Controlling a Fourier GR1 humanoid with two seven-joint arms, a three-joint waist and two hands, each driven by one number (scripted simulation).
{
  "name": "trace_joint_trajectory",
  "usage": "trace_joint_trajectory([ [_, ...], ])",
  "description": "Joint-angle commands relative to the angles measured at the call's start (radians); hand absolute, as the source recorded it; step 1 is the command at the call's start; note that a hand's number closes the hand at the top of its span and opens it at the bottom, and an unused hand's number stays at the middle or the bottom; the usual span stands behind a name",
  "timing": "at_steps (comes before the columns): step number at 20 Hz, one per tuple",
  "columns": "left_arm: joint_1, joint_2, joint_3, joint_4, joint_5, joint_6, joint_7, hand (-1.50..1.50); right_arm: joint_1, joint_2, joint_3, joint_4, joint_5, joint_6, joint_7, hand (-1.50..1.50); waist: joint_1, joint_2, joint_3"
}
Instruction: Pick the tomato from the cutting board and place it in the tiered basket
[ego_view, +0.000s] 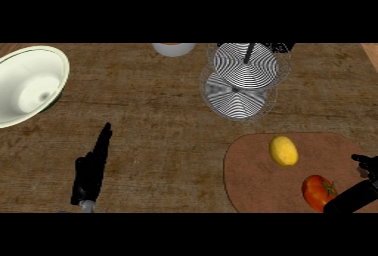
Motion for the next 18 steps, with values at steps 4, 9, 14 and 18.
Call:
trace_joint_trajectory([
  [4, 0.027, -0.034, -0.001, 0.037, -0.002, 0.014, 0.005, 0.00, -0.091, 0.072, 0.066, 0.040, -0.033, -0.001, 0.239, -1.50, -0.030, -0.003, -0.003],
  [9, 0.024, -0.045, -0.002, 0.037, -0.019, 0.030, 0.010, 0.00, -0.121, 0.141, 0.117, 0.098, -0.040, -0.042, 0.238, -1.50, -0.033, -0.004, -0.003],
  [14, 0.061, -0.017, 0.007, -0.006, -0.014, 0.005, 0.002, 0.00, -0.121, 0.167, 0.151, 0.143, -0.049, -0.039, 0.207, -1.50, -0.037, -0.007, -0.002],
  [18, 0.056, -0.030, 0.008, -0.012, -0.024, 0.022, 0.023, 0.00, -0.112, 0.141, 0.145, 0.175, -0.060, -0.034, 0.163, 1.50, -0.047, -0.007, -0.001],
])
